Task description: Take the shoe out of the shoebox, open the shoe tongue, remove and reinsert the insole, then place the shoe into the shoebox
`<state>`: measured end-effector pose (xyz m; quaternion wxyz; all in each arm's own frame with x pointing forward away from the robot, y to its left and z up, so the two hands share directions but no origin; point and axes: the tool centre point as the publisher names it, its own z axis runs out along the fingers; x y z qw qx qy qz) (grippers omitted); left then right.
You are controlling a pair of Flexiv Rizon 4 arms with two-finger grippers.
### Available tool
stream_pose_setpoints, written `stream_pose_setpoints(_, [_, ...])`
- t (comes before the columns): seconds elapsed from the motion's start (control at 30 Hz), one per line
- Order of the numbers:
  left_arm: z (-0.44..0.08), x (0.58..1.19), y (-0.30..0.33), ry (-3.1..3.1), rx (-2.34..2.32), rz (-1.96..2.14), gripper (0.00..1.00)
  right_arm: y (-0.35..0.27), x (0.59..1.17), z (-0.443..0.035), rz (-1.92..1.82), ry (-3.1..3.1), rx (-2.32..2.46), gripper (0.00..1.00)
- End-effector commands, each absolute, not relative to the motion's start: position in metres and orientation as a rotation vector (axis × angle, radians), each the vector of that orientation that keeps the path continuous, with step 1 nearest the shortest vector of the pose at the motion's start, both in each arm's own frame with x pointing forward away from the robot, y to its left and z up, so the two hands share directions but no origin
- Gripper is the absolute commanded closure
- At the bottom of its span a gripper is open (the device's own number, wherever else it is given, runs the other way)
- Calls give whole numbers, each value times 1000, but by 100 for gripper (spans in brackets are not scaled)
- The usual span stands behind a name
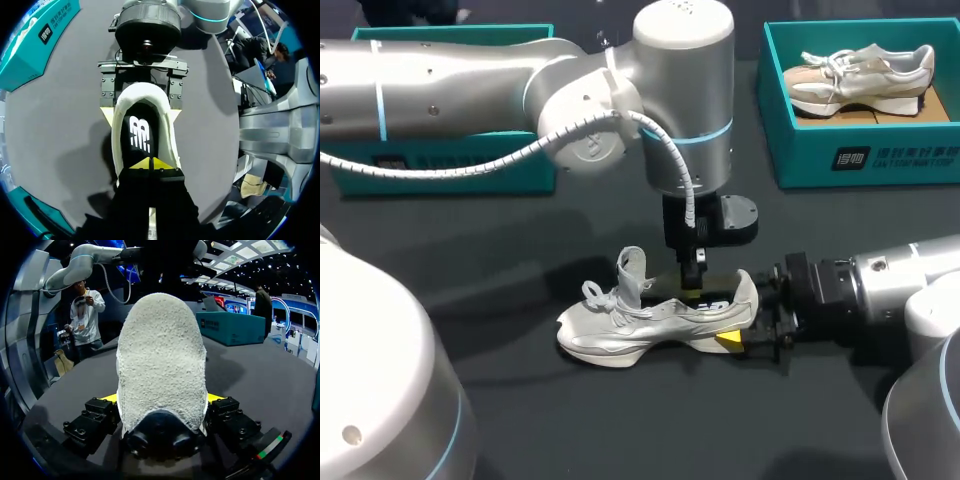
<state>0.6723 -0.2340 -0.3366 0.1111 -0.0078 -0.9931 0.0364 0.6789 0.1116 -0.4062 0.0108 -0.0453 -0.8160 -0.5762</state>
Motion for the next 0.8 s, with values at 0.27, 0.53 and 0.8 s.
stream_pose_setpoints(0.27, [-365, 671, -225, -2862, -25, 68, 100, 112, 678, -405, -1793, -2549, -142, 100])
stream_pose_setpoints(0.53, [-379, 659, -219, -2847, -69, 54, 100, 112, 678, -405, -1793, -2549, -142, 100])
stream_pose_setpoints(0.8, [-384, 650, -220, -2859, -101, 71, 100, 112, 678, -405, -1793, -2549, -142, 100])
